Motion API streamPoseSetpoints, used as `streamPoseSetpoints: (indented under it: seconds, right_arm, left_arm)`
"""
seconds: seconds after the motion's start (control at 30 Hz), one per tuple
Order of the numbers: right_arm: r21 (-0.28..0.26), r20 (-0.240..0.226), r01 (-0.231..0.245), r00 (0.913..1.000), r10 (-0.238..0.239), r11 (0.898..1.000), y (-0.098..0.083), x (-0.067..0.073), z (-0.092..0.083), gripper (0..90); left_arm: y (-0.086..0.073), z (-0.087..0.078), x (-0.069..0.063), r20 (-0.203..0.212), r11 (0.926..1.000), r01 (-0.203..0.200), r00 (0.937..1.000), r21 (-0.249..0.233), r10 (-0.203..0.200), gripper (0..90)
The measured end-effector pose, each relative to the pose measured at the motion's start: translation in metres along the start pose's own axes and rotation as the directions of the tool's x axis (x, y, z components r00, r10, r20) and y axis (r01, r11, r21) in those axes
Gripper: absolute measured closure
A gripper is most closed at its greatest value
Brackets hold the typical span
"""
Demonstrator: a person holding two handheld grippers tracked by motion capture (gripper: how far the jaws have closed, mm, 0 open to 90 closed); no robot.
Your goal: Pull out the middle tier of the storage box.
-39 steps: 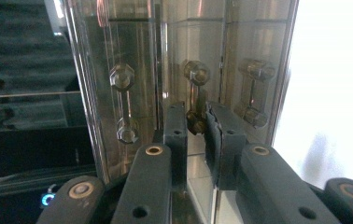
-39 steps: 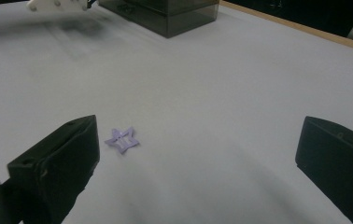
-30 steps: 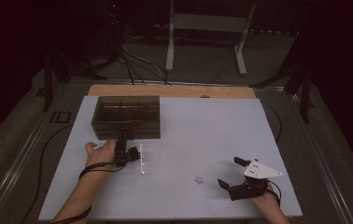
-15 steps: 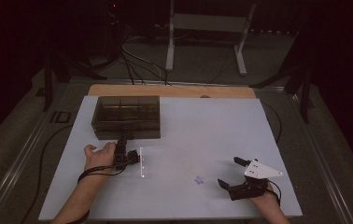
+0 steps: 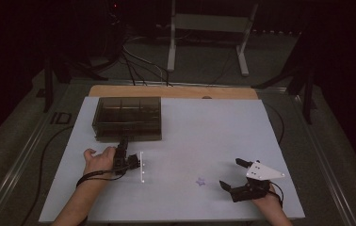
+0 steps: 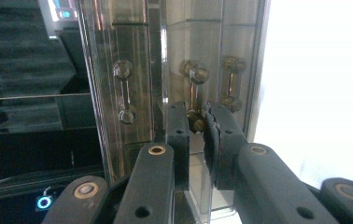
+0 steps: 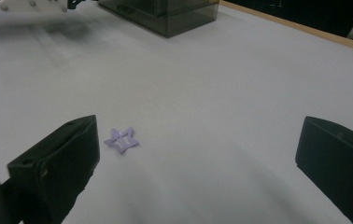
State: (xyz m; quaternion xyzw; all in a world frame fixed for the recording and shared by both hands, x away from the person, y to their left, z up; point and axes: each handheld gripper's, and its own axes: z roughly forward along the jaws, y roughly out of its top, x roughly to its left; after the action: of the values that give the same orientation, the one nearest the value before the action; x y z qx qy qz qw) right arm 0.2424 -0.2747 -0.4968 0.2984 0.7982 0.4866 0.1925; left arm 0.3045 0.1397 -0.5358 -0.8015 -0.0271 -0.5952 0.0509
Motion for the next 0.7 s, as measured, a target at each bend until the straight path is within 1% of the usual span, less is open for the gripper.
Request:
streamPoseSetpoints:
  seconds: [0.1, 0.13, 0.2, 0.23, 0.27, 0.3, 0.4, 0.43, 0.47, 0.5, 0.53, 0.6, 0.67, 0.7]
  right_arm:
    - [0.002, 0.002, 0.001, 1.0000, -0.001, 1.000, 0.000, 0.000, 0.000, 0.1]
    - [0.002, 0.001, 0.001, 1.0000, -0.001, 1.000, 0.000, 0.000, 0.000, 0.1]
    - [0.002, 0.000, 0.002, 1.0000, -0.002, 1.000, 0.000, 0.000, 0.000, 0.1]
    - [0.002, 0.000, 0.000, 1.0000, 0.000, 1.000, 0.000, 0.000, 0.000, 0.1]
    - [0.003, 0.000, -0.001, 1.0000, 0.001, 1.000, 0.000, 0.000, 0.001, 0.1]
    - [0.006, -0.001, -0.001, 1.0000, 0.001, 1.000, 0.000, 0.000, 0.001, 0.1]
    - [0.012, -0.003, 0.003, 1.0000, -0.003, 1.000, 0.000, 0.001, 0.001, 0.1]
    - [0.012, -0.003, 0.003, 1.0000, -0.003, 1.000, 0.000, 0.001, 0.001, 0.1]
    - [0.011, -0.004, 0.002, 1.0000, -0.002, 1.000, 0.000, 0.001, 0.001, 0.1]
    - [0.011, -0.004, 0.002, 1.0000, -0.002, 1.000, 0.000, 0.001, 0.001, 0.1]
    - [0.010, -0.003, 0.002, 1.0000, -0.002, 1.000, 0.000, 0.001, 0.001, 0.1]
    - [0.009, -0.004, 0.002, 1.0000, -0.002, 1.000, 0.000, 0.001, 0.001, 0.1]
    - [0.009, -0.002, -0.002, 1.0000, 0.002, 1.000, 0.000, 0.001, 0.001, 0.1]
    - [0.009, -0.002, -0.002, 1.0000, 0.002, 1.000, 0.000, 0.001, 0.001, 0.1]
  left_arm:
    - [-0.001, 0.001, 0.001, 0.002, 0.9999, 0.005, 1.0000, -0.014, -0.005, 80.6]
    - [0.000, 0.000, 0.002, 0.014, 1.0000, 0.006, 0.9999, -0.003, -0.006, 80.6]
    - [-0.001, 0.001, 0.002, 0.016, 0.9999, 0.005, 0.9999, -0.014, -0.004, 80.4]
    - [-0.001, 0.000, 0.004, 0.026, 0.9998, 0.016, 0.9995, -0.008, -0.016, 80.3]
    - [-0.002, 0.001, 0.004, 0.027, 0.9996, 0.019, 0.9995, -0.020, -0.019, 80.3]
    - [-0.002, 0.001, 0.005, 0.036, 0.9996, 0.025, 0.9991, -0.016, -0.024, 80.1]
    - [-0.002, 0.001, 0.008, 0.059, 0.9983, 0.058, 0.9966, -0.012, -0.057, 79.1]
    - [-0.002, 0.000, 0.009, 0.076, 0.9970, 0.077, 0.9942, -0.013, -0.076, 78.6]
    - [-0.003, 0.000, 0.011, 0.095, 0.9959, 0.089, 0.9917, -0.017, -0.087, 76.2]
    - [-0.003, 0.000, 0.011, 0.095, 0.9959, 0.089, 0.9917, -0.017, -0.087, 71.3]
    - [-0.004, -0.002, 0.012, 0.113, 0.9944, 0.102, 0.9888, -0.027, -0.098, 69.8]
    - [-0.006, -0.004, 0.014, 0.131, 0.9896, 0.138, 0.9826, -0.042, -0.131, 63.9]
    - [-0.009, -0.006, 0.018, 0.154, 0.9837, 0.171, 0.9749, -0.056, -0.160, 61.7]
    - [-0.009, -0.006, 0.018, 0.154, 0.9837, 0.171, 0.9749, -0.056, -0.160, 59.2]
